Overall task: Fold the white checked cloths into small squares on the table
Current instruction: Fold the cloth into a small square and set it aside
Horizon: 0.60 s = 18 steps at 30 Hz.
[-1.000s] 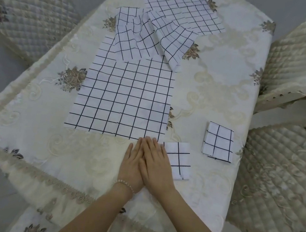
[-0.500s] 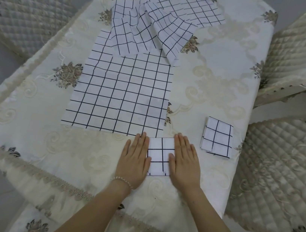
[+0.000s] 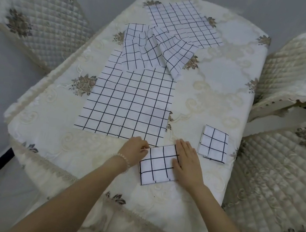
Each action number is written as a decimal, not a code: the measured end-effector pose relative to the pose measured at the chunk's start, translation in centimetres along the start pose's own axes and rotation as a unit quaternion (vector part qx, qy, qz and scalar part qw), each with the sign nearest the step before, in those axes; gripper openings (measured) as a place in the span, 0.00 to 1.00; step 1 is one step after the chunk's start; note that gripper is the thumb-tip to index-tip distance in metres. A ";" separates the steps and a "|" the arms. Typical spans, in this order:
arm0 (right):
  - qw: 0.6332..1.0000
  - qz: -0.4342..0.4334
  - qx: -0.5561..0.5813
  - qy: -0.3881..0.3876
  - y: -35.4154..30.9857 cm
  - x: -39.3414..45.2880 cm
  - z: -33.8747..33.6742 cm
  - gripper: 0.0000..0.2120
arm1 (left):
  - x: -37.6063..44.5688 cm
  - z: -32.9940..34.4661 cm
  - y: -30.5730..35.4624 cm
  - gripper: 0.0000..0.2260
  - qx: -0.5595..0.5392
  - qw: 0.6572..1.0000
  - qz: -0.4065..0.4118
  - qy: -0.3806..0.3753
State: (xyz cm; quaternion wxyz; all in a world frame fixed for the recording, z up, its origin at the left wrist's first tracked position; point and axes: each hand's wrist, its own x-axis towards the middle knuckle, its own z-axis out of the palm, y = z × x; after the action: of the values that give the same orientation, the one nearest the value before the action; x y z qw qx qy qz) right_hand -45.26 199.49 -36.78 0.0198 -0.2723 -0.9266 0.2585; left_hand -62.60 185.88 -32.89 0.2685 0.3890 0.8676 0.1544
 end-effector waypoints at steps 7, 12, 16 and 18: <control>0.939 0.137 0.273 0.157 -3.1 -3.1 -1.4 0.21 | -3.6 -0.6 0.1 0.04 -0.318 0.939 -0.106 0.081; 0.966 0.042 0.221 0.130 -4.2 -4.7 -1.0 0.30 | -5.5 0.8 1.5 0.02 -0.559 0.777 -0.262 0.125; 0.985 -0.091 0.072 0.126 -3.8 -4.7 0.0 0.32 | -7.0 1.4 3.0 0.06 -0.658 0.683 -0.294 0.114; 0.985 -0.090 0.079 0.126 -3.2 -4.4 0.4 0.27 | -7.5 1.8 3.3 0.06 -0.666 0.678 -0.293 0.104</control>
State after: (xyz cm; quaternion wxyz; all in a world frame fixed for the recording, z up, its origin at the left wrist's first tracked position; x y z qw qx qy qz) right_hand -43.16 194.67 -35.12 0.1809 -0.2162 -0.9141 0.2913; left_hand -55.43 182.44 -30.20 0.3962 -0.1854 0.6273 0.6443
